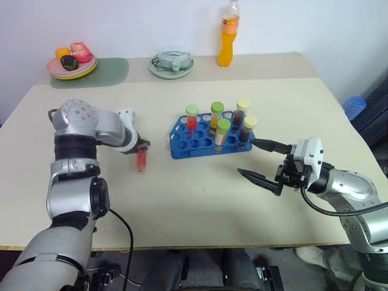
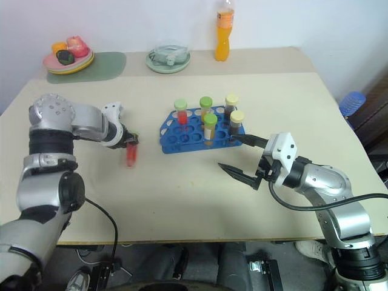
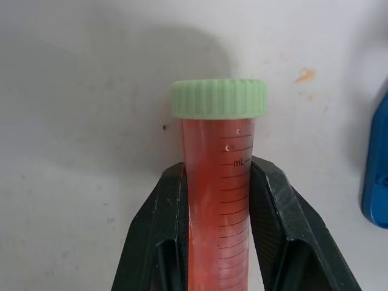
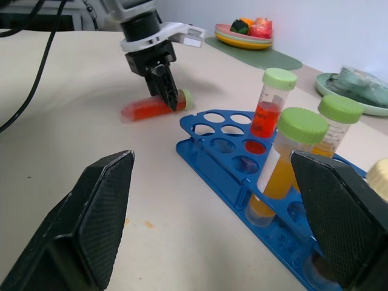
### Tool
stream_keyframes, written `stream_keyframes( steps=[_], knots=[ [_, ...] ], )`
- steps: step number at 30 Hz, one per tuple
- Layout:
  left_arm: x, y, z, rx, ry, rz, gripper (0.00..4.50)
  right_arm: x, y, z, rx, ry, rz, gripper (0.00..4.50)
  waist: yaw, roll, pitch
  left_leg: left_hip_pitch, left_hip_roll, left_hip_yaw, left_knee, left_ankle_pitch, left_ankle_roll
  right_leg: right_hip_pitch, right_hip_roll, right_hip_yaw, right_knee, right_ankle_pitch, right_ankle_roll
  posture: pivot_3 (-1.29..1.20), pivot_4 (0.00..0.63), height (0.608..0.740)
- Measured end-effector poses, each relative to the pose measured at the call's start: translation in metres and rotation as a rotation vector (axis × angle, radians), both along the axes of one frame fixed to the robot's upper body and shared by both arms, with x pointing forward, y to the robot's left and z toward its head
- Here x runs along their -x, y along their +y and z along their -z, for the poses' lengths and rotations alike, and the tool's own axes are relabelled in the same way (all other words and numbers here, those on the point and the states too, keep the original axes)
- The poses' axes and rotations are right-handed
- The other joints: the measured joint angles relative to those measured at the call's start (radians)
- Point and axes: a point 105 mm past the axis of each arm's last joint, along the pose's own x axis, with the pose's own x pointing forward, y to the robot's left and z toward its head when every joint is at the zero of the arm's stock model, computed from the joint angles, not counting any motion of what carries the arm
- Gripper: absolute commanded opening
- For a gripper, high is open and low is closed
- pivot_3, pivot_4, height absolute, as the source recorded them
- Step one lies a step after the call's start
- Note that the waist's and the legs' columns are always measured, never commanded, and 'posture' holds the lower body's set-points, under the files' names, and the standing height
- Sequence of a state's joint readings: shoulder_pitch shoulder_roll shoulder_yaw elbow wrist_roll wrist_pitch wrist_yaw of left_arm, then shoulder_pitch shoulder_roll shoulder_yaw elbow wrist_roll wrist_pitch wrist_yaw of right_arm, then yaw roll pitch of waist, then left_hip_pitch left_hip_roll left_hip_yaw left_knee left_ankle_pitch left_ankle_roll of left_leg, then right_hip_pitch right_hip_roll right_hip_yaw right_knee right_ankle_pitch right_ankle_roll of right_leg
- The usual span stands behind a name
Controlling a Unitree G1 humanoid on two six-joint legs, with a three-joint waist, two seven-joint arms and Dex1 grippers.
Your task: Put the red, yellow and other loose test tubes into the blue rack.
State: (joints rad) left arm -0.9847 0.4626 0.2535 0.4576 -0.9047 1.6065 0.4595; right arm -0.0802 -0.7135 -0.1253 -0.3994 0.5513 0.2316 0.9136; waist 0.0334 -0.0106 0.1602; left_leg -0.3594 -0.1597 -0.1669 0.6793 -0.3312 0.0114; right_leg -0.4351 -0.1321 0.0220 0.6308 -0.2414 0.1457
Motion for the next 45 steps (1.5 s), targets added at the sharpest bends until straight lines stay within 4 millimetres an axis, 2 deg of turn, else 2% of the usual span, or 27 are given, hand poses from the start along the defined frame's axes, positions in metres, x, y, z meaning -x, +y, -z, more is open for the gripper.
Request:
stream_keyframes(
  steps=[4,5,7,9,13,15,18,22,27,31,38,45],
  knots=[
    [0.006,0.012,-0.019,-0.028,-0.247,0.031,0.77,0.000,0.000,0.000,-0.001,-0.003,-0.002,4.23,-0.006,0.000,0.000,-0.001,0.000,0.000,0.000,0.000,-0.001,-0.001,0.000,0.000,0.000,0.000,0.000,0.00,0.150,0.740],
    [0.004,0.014,-0.033,-0.006,-0.392,0.043,0.77,0.000,0.000,0.000,-0.001,-0.003,-0.002,4.23,-0.006,0.000,0.000,0.000,0.000,0.000,0.000,0.000,-0.001,0.000,0.000,0.000,0.000,0.000,0.000,0.00,0.150,0.740],
    [0.008,0.006,-0.059,0.072,-0.693,0.139,0.77,-0.001,0.000,0.000,-0.014,-0.001,0.003,4.23,-0.006,0.001,0.000,0.000,0.000,0.001,-0.001,0.000,-0.001,0.000,0.000,0.000,-0.001,0.000,0.000,0.00,0.150,0.740],
    [0.019,0.000,-0.071,0.041,-0.888,0.254,0.77,-0.001,0.001,0.001,-0.027,0.004,0.008,4.23,0.001,0.001,-0.001,0.001,0.000,0.001,-0.001,0.000,-0.001,0.002,0.000,0.000,-0.003,0.000,0.000,0.00,0.150,0.740],
    [0.028,-0.017,-0.078,0.111,-1.062,0.360,0.77,-0.001,-0.001,0.005,-0.032,0.019,0.023,4.23,0.020,0.001,0.000,0.001,0.000,-0.001,0.002,-0.001,0.000,0.006,0.000,-0.001,-0.005,0.000,0.000,0.00,0.150,0.740],
    [0.034,-0.024,-0.083,0.071,-1.174,0.446,0.77,0.000,-0.003,0.011,-0.030,0.039,0.042,4.23,0.019,0.001,0.000,0.001,0.000,0.000,0.002,-0.001,0.001,0.006,0.000,-0.001,-0.006,0.000,0.000,0.00,0.150,0.740],
    [0.045,-0.050,-0.085,0.076,-1.305,0.606,0.77,-0.001,-0.006,0.015,-0.025,0.050,0.065,4.23,0.019,0.001,0.000,0.001,0.000,0.000,0.001,-0.001,0.001,0.006,0.000,-0.001,-0.007,0.000,0.000,0.00,0.150,0.740],
    [0.048,-0.078,-0.073,0.114,-1.377,0.714,0.77,0.001,-0.014,0.019,-0.022,0.054,0.104,4.23,0.018,0.001,0.000,0.001,0.000,0.000,0.001,-0.001,0.001,0.006,0.000,-0.002,-0.007,0.000,0.000,0.00,0.150,0.740],
    [0.039,-0.099,-0.059,0.098,-1.428,0.766,0.77,0.003,-0.022,0.024,-0.030,0.065,0.153,4.23,0.013,0.001,0.000,0.001,0.000,0.000,0.001,-0.001,0.001,0.006,0.000,-0.002,-0.007,0.000,0.000,0.00,0.150,0.740],
    [0.030,-0.110,-0.054,0.122,-1.459,0.768,0.77,0.007,-0.030,0.027,-0.030,0.075,0.202,4.23,0.010,0.001,0.000,0.001,0.000,0.000,0.001,-0.001,0.002,0.006,0.000,-0.002,-0.007,0.000,0.000,0.00,0.150,0.740],
    [0.023,-0.130,-0.028,0.178,-1.423,0.780,0.77,0.013,-0.037,0.016,-0.020,0.058,0.257,4.23,0.009,0.001,0.000,0.001,0.000,-0.001,0.001,-0.001,0.002,0.006,0.000,-0.002,-0.008,0.000,0.000,0.00,0.150,0.740],
    [0.024,-0.136,-0.023,0.179,-1.451,0.791,0.77,0.019,-0.035,0.010,-0.025,0.063,0.274,4.23,0.011,0.001,0.000,0.001,0.000,-0.001,0.002,-0.001,0.002,0.007,0.000,-0.002,-0.008,0.001,0.001,0.00,0.150,0.740]
  ],
)
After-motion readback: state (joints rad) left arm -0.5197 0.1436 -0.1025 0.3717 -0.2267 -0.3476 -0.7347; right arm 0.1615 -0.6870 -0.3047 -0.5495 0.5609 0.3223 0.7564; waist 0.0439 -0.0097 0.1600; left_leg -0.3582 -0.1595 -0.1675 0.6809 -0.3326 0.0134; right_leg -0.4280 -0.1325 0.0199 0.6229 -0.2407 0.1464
